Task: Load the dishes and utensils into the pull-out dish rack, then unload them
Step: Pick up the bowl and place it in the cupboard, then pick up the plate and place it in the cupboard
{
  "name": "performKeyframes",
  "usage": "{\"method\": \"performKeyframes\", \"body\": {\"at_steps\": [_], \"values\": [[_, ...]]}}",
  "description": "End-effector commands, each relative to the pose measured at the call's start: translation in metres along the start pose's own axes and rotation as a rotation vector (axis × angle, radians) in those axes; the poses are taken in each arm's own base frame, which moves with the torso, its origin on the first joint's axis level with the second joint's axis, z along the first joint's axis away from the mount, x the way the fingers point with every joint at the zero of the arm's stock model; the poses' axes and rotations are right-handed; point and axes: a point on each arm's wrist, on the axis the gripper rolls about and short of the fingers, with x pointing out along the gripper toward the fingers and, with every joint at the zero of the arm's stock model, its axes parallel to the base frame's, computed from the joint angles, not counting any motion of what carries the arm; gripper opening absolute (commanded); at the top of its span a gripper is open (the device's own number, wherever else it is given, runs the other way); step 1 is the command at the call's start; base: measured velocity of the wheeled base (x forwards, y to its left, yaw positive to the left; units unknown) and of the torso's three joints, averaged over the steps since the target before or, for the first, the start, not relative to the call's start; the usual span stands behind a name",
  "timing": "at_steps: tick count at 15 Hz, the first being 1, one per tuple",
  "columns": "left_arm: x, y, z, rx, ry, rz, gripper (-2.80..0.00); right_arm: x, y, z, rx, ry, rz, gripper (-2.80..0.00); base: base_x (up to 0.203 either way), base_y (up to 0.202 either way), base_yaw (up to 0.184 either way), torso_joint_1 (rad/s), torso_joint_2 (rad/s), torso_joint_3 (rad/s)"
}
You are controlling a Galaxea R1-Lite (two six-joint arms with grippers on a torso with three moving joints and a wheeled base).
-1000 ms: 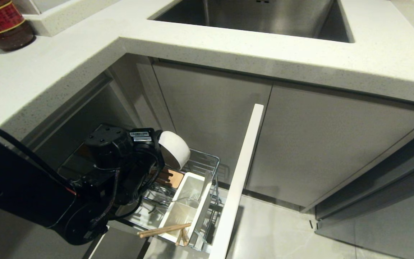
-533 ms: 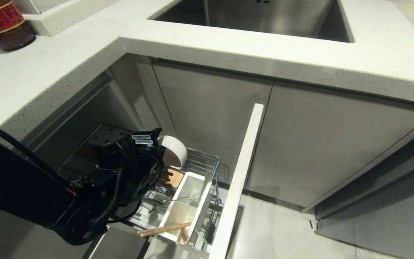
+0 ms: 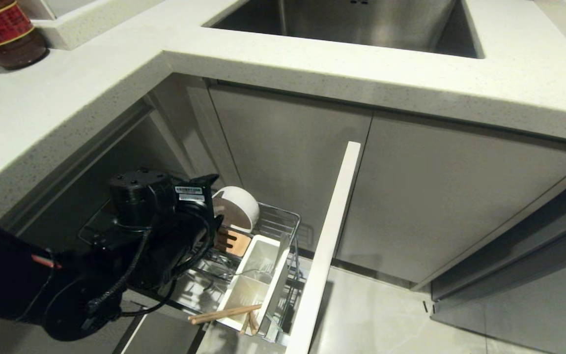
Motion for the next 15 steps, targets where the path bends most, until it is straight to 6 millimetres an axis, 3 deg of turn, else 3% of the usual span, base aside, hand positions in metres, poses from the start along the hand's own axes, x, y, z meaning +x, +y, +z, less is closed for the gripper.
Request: {"method": "performKeyframes", "body": {"at_steps": [1,2,3,8,11,15], "values": [[-0.030,-0.024,0.009,-0.020,0.005,-0.035,0.00,0.002,0.000,-0.007,0.000,0.026,0.000,-2.80,0.000,0.000,0.000,0.000,0.00,0.000],[-0.040,-0.030,0.012,-0.014,0.002,-0.040,0.00,0.002,0.000,-0.007,0.000,0.026,0.000,-2.80,0.000,0.000,0.000,0.000,0.00,0.000],[-0.048,-0.035,0.014,0.016,-0.002,-0.045,-2.80,0.002,0.000,-0.007,0.000,0.026,0.000,-2.80,0.000,0.000,0.000,0.000,0.00,0.000],[-0.095,-0.074,0.014,0.251,0.059,-0.154,-2.80,0.002,0.000,-0.007,0.000,0.026,0.000,-2.80,0.000,0.000,0.000,0.000,0.00,0.000],[-0.126,-0.111,0.018,0.426,0.069,-0.272,-2.80,0.002,0.000,-0.008,0.000,0.028,0.000,-2.80,0.000,0.000,0.000,0.000,0.00,0.000],[-0.165,-0.175,0.040,0.667,-0.019,-0.423,-2.80,0.002,0.000,-0.007,0.000,0.026,0.000,-2.80,0.000,0.000,0.000,0.000,0.00,0.000]]}}
